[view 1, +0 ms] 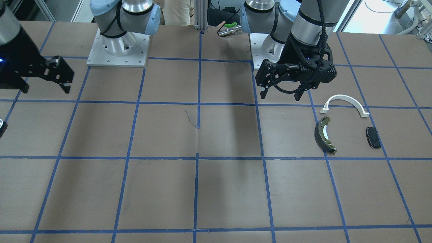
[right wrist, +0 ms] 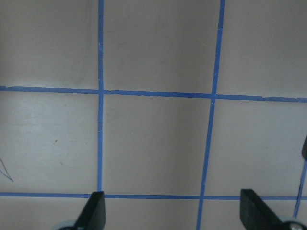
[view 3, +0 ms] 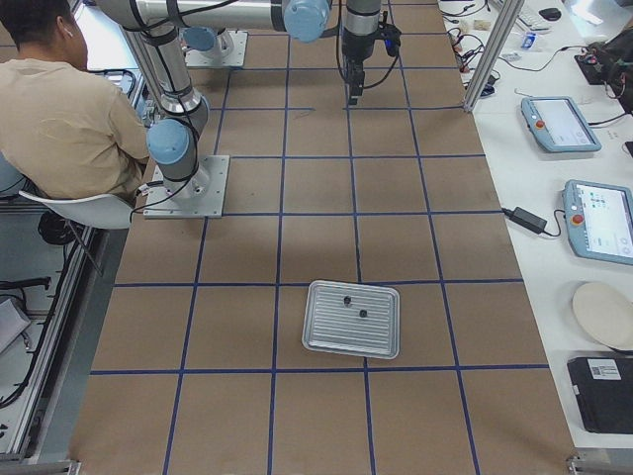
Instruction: Place bearing gear from tray to pile
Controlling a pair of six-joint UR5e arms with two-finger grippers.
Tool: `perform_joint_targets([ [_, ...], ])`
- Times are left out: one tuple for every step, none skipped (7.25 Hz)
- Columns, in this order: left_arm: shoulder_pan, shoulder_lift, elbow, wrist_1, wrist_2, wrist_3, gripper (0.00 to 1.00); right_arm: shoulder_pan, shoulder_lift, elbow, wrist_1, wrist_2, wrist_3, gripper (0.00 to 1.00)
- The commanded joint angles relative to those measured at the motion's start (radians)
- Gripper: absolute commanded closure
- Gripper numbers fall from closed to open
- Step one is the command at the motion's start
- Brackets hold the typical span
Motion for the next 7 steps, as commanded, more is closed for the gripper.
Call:
perform_joint_targets([
  [-0.001,-0.007,0.0,0.0,0.0,0.0,0.0,-0.235,0.025,0.016,-0.014,0.013,-0.289,0.0],
  [-0.001,-0.007,-0.002,0.002,0.002,0.0,0.0,-0.327,0.089,0.029,-0.042,0.01,-0.298,0.0],
  [-0.001,-0.01,0.0,0.002,0.002,0.0,0.0,-0.407,0.15,0.03,-0.119,0.002,-0.357,0.0],
  [-0.001,-0.004,0.0,0.005,0.002,0.0,0.0,-0.455,0.23,0.033,-0.306,-0.001,-0.48,0.0],
  [-0.001,-0.003,0.001,0.005,0.002,0.0,0.0,-0.519,0.308,0.038,-0.362,0.002,-0.583,0.0],
  [-0.001,-0.009,0.0,0.003,0.002,0.0,0.0,-0.584,0.371,0.035,-0.379,0.013,-0.637,0.0],
  [-0.001,-0.012,0.001,0.003,0.002,0.0,0.0,-0.591,0.423,0.039,-0.455,0.01,-0.69,0.0],
])
